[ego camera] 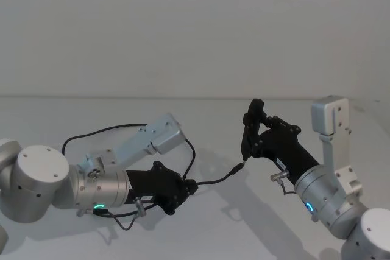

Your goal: Pick up the data cable with the one hand.

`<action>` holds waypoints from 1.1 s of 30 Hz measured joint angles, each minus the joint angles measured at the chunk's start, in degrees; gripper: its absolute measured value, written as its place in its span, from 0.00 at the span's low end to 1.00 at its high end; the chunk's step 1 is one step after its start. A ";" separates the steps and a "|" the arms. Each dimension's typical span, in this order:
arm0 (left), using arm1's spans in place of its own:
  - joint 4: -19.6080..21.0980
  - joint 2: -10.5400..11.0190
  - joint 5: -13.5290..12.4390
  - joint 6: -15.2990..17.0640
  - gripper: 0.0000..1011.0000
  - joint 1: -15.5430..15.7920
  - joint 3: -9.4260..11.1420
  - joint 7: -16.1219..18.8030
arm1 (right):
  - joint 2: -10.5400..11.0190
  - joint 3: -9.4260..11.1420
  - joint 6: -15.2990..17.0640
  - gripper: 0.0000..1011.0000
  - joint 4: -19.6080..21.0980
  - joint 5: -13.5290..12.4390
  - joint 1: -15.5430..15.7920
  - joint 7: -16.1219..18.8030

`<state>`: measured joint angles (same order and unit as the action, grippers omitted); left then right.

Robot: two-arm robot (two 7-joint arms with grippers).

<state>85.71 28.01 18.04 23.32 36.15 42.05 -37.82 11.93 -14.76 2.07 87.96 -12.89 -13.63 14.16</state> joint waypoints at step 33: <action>0.00 0.00 0.00 0.00 0.04 0.00 0.00 0.00 | -0.18 0.25 -0.83 0.28 -1.82 0.48 -1.26 0.36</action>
<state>85.71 28.01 18.04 23.32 36.15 42.04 -37.82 11.74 -14.51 1.23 86.14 -12.41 -14.89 14.51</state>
